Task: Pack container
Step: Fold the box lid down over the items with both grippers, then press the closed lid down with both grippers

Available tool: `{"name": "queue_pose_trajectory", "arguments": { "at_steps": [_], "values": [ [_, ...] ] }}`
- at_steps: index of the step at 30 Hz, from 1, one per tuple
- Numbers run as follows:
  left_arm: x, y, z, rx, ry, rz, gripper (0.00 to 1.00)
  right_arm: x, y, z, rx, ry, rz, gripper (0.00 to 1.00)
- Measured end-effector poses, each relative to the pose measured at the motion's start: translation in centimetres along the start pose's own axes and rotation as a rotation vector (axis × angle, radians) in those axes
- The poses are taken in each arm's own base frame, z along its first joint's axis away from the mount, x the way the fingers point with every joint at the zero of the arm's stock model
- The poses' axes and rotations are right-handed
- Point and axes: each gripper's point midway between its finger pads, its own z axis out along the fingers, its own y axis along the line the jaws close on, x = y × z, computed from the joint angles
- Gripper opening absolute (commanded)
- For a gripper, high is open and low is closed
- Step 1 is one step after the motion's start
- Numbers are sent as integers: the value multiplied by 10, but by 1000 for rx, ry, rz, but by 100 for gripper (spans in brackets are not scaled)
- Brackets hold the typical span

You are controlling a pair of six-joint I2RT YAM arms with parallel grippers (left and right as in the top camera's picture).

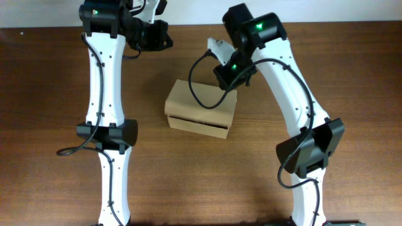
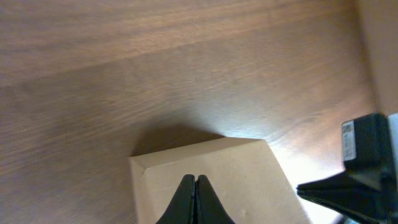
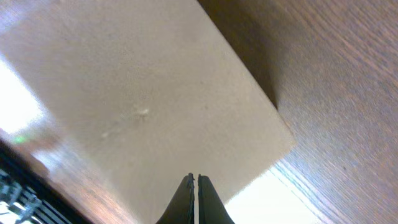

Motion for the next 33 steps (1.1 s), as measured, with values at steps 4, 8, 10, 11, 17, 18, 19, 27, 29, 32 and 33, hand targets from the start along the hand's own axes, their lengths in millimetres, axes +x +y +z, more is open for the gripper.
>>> {"name": "queue_pose_trajectory", "arguments": {
  "at_steps": [4,8,10,11,17,18,19,27,29,32,33],
  "values": [
    [0,-3,-5,-105,-11,42,2,4,2,2,50,30,-22,4],
    [5,-8,-3,-185,9,66,2,8,5,3,74,56,-35,4],
    [11,-12,-6,-224,29,73,2,13,6,0,83,71,-36,4],
    [11,-12,-7,-231,31,75,2,14,6,-1,87,74,-36,4],
    [37,-15,-47,-357,78,73,2,17,8,-29,131,21,-48,4],
    [44,-17,-56,-371,83,72,1,17,10,-37,141,4,-52,4],
    [50,-19,-64,-378,87,71,2,18,10,-42,146,-5,-54,4],
    [101,-13,-56,-351,241,87,2,16,10,-48,162,-39,-54,4],
    [107,-5,-29,-314,275,93,2,17,7,-38,161,-22,-49,4],
    [123,9,8,-269,330,87,2,24,3,-20,152,21,-34,4],
    [128,13,17,-260,342,86,2,25,2,-14,150,32,-27,4]
  ]
}}
